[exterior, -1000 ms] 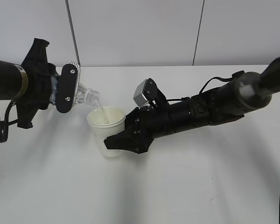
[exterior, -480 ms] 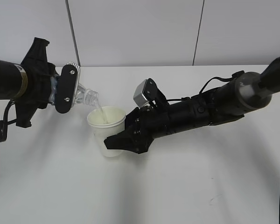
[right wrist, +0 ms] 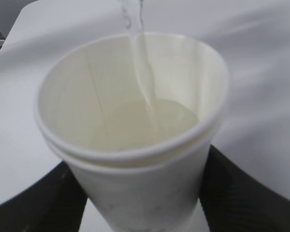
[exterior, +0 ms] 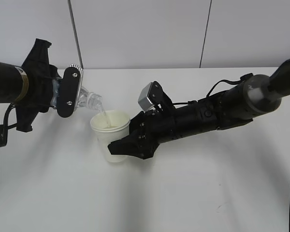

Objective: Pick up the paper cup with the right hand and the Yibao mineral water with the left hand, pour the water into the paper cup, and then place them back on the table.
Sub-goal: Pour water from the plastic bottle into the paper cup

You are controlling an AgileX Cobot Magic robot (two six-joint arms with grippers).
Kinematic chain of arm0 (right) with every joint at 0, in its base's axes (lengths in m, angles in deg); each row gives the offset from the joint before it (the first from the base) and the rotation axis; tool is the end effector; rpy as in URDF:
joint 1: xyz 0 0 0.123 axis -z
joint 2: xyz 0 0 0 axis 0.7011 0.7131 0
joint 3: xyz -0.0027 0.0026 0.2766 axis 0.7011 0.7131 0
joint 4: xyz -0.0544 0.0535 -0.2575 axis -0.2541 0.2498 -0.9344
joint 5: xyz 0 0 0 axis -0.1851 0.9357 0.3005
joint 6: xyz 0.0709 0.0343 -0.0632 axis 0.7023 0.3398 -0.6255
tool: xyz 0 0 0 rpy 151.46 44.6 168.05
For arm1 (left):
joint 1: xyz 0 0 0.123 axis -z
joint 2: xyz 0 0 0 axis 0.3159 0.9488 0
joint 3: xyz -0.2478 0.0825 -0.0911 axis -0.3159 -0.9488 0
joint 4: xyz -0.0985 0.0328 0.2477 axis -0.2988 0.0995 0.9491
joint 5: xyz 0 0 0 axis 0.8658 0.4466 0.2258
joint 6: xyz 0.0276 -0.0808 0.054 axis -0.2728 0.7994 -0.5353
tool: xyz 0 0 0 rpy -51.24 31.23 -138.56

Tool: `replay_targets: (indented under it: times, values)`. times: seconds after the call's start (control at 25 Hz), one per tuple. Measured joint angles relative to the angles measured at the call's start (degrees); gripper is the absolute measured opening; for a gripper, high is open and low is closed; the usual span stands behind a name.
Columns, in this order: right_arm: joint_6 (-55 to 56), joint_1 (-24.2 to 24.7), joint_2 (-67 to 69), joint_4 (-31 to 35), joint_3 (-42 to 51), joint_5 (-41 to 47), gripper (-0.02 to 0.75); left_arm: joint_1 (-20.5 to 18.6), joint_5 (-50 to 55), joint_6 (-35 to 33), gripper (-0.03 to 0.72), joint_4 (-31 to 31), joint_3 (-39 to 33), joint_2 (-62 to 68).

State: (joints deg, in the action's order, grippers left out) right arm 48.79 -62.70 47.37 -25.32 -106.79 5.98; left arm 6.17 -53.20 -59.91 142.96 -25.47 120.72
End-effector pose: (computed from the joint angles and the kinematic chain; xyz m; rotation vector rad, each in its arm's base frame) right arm 0.3815 0.2113 0.0771 -1.2099 1.7354 0.9870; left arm 0.3373 -0.1229 0.1895 1.8598 1.4041 0.9230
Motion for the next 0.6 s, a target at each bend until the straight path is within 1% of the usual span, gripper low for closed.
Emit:
replay_targets:
  times: [0.6]
  values:
    - [0.00,0.00,0.02,-0.10,0.00,0.10,0.521,0.00,0.00,1.77,0.308,0.00,0.00,0.00]
